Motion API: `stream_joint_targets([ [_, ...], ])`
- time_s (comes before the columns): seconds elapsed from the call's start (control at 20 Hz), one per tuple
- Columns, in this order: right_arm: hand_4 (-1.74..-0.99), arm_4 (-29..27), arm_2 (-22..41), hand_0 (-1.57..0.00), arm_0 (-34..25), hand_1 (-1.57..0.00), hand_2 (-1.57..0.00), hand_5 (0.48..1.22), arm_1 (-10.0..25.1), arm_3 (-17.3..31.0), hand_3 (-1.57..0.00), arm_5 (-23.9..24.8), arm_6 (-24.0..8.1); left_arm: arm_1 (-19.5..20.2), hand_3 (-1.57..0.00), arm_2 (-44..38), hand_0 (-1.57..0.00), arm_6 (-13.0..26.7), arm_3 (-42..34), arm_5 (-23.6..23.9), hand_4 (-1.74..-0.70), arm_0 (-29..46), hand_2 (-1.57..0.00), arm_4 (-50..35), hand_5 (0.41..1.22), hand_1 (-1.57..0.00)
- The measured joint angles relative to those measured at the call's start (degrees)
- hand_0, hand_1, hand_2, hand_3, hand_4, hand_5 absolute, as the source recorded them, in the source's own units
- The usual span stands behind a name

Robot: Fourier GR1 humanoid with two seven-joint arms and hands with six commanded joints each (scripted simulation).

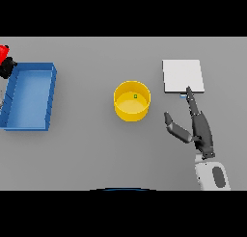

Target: Pick up the red beaker and tilt it to pour out 1 green nut into yellow bowl. Pick up the yellow bowl and place it on the metallic measuring scale.

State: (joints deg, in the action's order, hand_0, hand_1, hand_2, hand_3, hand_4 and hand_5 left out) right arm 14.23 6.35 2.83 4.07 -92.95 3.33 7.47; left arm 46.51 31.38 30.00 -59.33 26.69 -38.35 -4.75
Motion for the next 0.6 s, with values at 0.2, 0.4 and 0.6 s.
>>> stream_joint_targets([
  [0.2,-1.203,0.1,0.0,0.0,0.7,0.0,0.0,0.663,0.7,-0.6,0.0,-0.4,0.1,0.3,-1.55,1.8,-1.57,1.9,-2.0,2.6,-1.74,2.2,-1.57,-1.0,1.039,-1.57],
  [0.4,-1.192,0.6,0.0,0.0,0.4,0.0,0.0,0.663,0.2,0.2,0.0,0.5,0.7,1.8,-1.36,4.8,-1.56,4.9,-3.7,-0.6,-1.37,2.5,-1.43,-0.7,0.83,-1.45],
  [0.6,-1.181,0.1,0.0,0.0,0.8,0.0,0.0,0.665,0.2,-0.2,0.0,0.1,1.3,4.4,-0.58,5.0,-0.75,4.1,-8.3,-10.2,-0.97,4.3,-0.61,-5.9,0.74,-0.6],
])
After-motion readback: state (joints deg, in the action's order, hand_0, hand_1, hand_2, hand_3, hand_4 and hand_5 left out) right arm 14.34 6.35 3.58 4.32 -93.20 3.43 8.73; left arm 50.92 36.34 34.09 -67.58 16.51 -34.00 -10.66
